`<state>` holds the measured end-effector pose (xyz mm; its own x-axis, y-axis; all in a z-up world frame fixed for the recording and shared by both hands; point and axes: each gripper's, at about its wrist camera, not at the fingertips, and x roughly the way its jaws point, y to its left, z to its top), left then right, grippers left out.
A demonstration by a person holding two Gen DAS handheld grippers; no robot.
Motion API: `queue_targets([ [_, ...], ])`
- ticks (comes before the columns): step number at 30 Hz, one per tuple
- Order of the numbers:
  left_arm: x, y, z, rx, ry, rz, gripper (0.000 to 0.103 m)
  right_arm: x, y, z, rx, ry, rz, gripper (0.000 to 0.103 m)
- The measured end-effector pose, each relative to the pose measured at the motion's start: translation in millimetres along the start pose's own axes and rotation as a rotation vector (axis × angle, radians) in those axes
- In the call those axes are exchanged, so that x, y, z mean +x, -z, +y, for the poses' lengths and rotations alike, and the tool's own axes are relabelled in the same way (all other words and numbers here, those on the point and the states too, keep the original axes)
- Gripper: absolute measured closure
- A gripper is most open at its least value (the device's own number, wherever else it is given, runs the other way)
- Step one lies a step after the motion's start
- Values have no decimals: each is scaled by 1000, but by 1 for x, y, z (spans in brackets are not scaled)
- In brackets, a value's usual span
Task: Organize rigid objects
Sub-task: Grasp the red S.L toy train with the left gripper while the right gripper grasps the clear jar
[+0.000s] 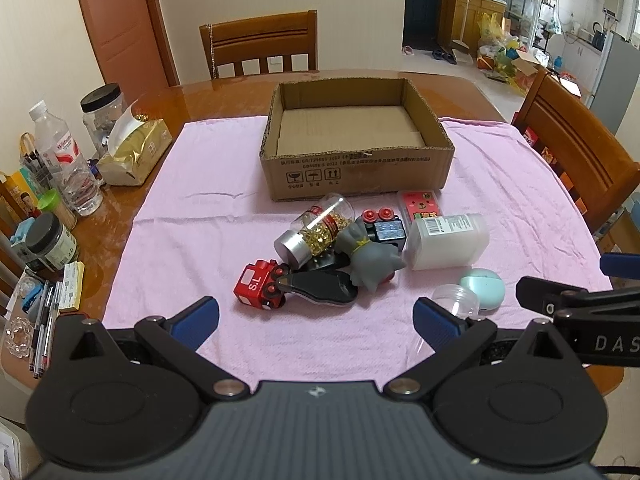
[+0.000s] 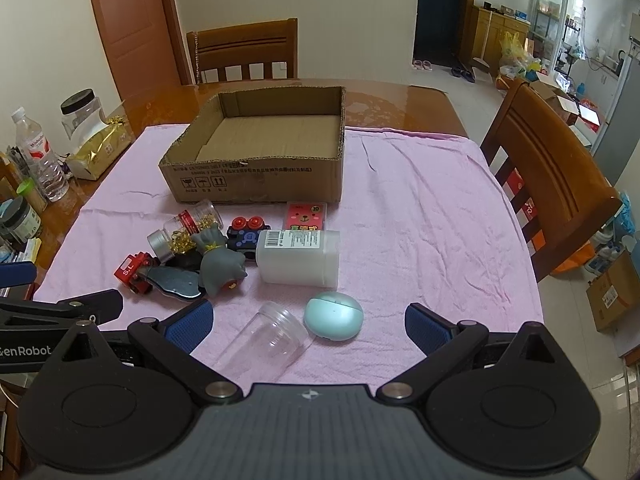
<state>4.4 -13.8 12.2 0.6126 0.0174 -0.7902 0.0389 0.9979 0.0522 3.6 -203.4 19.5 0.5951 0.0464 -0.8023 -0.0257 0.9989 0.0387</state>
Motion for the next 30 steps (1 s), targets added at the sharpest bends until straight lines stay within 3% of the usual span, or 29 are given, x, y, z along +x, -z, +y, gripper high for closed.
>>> queue_targets([
  [13,-5,-4,3,10,-4,-16,1,-7,-6,4,-29,-33,-19,0],
  [30,26,-1,16,93,105,-86,1,12,-4,15,-56,-61,-61,0],
])
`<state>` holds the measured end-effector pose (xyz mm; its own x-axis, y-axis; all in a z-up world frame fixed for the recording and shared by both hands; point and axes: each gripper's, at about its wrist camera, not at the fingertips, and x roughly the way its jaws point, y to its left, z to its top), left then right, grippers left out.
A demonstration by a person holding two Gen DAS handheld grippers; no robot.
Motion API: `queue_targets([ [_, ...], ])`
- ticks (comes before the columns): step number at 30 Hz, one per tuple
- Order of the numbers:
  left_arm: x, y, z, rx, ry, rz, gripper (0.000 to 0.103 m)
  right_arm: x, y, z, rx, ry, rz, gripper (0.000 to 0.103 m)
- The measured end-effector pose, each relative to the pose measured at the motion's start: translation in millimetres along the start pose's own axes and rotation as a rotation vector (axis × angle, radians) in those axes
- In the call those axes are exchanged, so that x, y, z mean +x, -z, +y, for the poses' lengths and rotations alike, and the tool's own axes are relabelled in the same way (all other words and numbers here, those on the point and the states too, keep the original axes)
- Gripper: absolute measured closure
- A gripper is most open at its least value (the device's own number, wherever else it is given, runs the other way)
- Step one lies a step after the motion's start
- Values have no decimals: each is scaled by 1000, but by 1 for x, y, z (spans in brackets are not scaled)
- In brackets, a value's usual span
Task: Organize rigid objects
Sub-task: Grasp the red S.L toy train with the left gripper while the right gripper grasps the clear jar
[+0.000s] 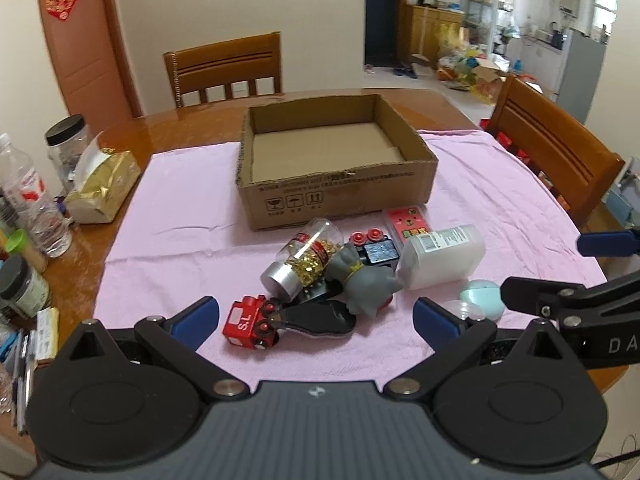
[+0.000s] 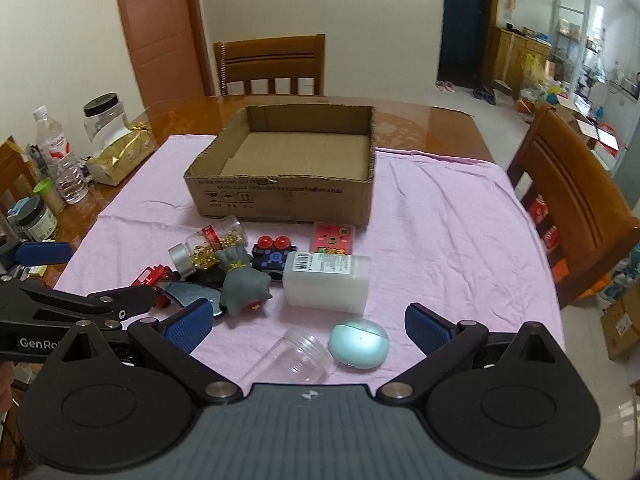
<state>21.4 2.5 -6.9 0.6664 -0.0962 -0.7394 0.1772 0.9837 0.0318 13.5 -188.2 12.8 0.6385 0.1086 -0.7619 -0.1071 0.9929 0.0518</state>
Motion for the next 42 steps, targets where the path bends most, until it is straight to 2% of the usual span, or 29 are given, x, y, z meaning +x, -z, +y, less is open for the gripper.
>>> queue_targets([
  [5,13,13,5,26,29,-6,1,18,17,-1,-36,-44,12,0],
  [12,31,33,14,68,-14,11,1,42,47,2,-129,-84,92,0],
  [16,42,41,22,64,-26,46,1,55,62,7,-207,-104,145,0],
  [22,57,47,33,40,-26,85,1,75,76,17,-352,-77,197,0],
  [26,64,49,39,42,-29,99,1,84,70,20,-391,-36,195,0],
  [33,85,46,54,62,-20,108,1,98,52,27,-376,-27,184,0],
  [42,119,41,73,97,30,104,4,111,41,36,-351,-11,192,0],
])
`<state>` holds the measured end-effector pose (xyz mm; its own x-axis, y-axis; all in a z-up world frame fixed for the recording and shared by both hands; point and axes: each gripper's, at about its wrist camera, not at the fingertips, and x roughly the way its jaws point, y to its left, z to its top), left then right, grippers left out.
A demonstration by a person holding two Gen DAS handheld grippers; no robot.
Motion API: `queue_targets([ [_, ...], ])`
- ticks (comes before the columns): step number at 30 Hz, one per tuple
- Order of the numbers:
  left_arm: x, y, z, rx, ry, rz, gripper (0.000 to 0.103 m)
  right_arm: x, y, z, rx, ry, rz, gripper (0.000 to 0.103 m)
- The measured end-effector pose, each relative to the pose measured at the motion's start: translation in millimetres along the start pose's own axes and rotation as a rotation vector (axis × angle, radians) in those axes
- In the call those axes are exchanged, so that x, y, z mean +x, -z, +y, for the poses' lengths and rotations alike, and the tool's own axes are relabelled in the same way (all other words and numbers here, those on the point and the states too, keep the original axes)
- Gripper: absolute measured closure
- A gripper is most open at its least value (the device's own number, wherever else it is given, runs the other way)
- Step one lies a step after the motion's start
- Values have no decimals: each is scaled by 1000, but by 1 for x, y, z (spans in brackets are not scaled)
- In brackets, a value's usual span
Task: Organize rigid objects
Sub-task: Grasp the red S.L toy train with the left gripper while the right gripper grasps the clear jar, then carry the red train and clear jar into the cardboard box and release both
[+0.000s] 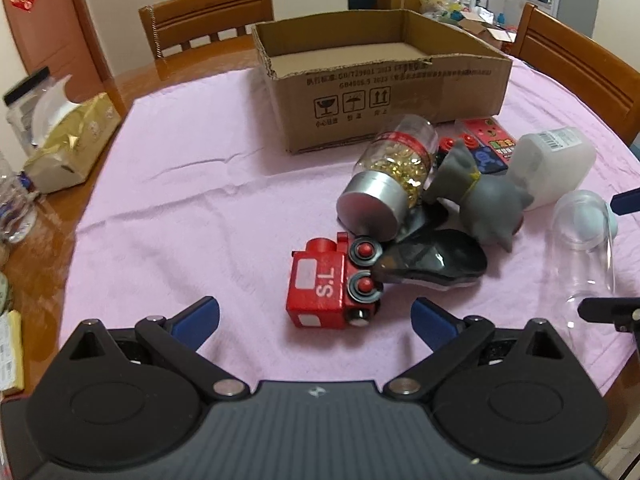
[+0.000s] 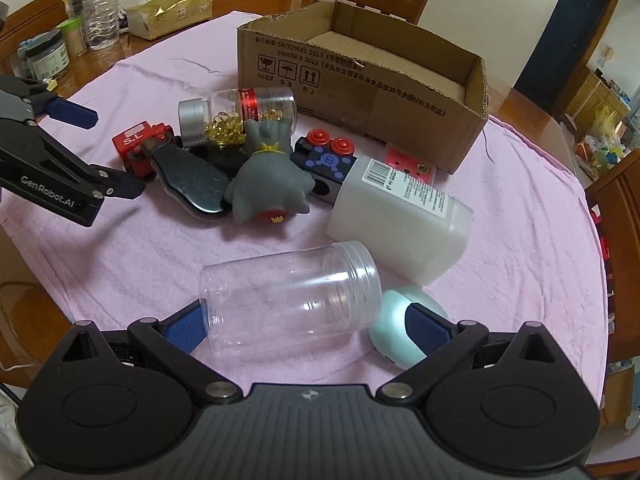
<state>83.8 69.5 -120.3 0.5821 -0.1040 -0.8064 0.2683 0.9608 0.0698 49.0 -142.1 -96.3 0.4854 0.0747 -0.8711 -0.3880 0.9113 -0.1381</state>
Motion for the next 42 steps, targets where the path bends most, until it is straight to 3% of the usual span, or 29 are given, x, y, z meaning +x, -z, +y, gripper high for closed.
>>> queue_targets([
  [2,5,-1,3,3,29,0,10,3,-2,0,5,2,9,0],
  [4,10,-3,5,11,50,3,24,5,-3,1,7,1,11,0],
  [9,16,-6,7,21,98,-14,35,9,-7,1,19,-1,18,0],
  [13,17,-10,8,31,132,-37,54,11,-9,2,17,-4,19,0],
  [29,5,5,24,12,122,-10,54,13,-19,22,-1,-98,48,0],
  [42,4,3,18,40,113,9,54,16,-27,33,0,-48,57,0],
])
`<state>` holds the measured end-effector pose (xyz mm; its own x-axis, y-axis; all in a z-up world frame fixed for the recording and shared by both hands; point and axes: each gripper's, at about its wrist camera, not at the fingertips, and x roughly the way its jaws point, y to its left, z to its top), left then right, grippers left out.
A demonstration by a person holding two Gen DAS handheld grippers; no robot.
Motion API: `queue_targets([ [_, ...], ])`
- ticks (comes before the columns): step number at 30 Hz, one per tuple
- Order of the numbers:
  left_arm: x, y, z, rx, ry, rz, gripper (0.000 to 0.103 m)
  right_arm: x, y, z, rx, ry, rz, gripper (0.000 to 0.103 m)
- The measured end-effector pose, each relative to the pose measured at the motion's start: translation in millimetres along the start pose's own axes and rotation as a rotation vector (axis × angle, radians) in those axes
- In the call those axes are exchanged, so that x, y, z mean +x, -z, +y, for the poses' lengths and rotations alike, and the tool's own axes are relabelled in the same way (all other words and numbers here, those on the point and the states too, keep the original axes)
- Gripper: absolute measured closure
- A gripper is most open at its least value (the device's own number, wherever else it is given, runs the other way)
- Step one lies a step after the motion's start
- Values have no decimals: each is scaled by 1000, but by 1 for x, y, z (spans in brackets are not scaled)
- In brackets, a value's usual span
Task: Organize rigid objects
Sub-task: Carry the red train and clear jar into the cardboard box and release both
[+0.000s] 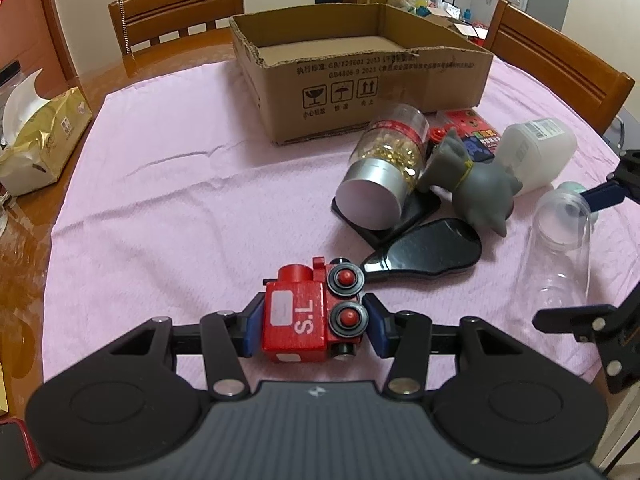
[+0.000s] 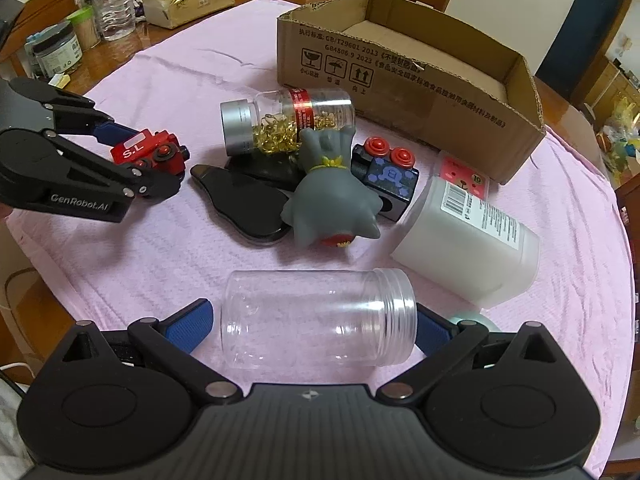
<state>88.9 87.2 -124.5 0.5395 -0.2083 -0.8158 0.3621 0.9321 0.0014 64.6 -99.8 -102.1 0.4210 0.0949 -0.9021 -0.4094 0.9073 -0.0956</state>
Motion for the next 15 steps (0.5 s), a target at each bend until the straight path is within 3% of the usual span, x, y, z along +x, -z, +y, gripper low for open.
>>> queue_targets([
  [4,0,-3,4,12,23,19,55,2,-4,2,5,29,22,10],
  [15,-13,-15,13,93,69,65,55,-19,-19,-3,77,53,25,10],
])
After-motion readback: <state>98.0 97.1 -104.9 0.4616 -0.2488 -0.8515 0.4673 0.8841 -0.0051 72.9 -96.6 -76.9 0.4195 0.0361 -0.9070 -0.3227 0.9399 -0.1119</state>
